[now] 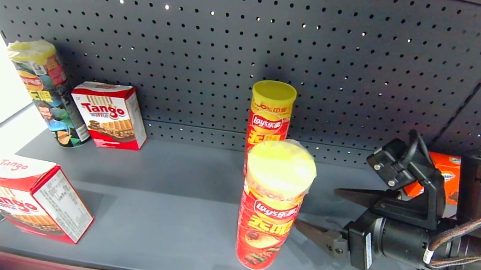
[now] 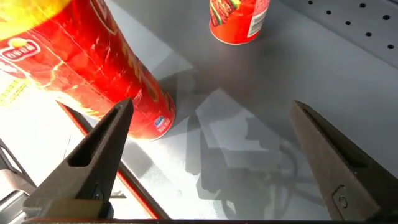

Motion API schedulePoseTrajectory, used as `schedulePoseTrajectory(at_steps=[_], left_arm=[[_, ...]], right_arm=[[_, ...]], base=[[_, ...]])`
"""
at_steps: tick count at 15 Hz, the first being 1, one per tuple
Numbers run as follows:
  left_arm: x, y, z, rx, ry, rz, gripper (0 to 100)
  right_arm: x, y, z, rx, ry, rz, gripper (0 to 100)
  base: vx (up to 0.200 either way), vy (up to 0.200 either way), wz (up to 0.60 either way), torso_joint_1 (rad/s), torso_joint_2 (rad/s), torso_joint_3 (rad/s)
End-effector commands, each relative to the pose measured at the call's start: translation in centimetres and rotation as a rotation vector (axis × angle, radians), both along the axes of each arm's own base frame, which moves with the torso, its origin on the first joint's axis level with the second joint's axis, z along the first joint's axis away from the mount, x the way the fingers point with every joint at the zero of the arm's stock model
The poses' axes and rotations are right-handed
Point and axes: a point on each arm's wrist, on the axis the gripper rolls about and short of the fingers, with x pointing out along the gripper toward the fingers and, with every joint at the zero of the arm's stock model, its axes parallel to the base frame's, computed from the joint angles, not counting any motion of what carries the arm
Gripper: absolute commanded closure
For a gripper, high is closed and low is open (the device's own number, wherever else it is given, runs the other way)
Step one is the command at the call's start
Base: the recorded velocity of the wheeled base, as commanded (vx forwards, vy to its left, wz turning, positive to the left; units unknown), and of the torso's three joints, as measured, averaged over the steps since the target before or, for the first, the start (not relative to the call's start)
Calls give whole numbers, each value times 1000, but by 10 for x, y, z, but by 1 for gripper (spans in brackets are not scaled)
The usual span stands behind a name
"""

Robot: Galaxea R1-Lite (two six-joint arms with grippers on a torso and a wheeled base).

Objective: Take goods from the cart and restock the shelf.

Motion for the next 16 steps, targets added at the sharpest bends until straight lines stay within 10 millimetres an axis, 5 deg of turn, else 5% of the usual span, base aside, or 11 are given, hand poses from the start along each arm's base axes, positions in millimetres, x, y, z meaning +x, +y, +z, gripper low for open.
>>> schedulePoseTrajectory(at_steps=[1,12,16], left_arm=[[0,0,0,0,2,-1,0],[0,0,0,0,2,0,0],[0,0,0,3,2,-3,0]], right_arm=[[2,2,-2,-5,4,2,0],[2,-3,-1,0,0,-13,0],[-5,-62,40,112,-148,-219,0]], base=[[0,0,0,0,0,0],[0,0,0,0,0,0],[0,0,0,0,0,0]])
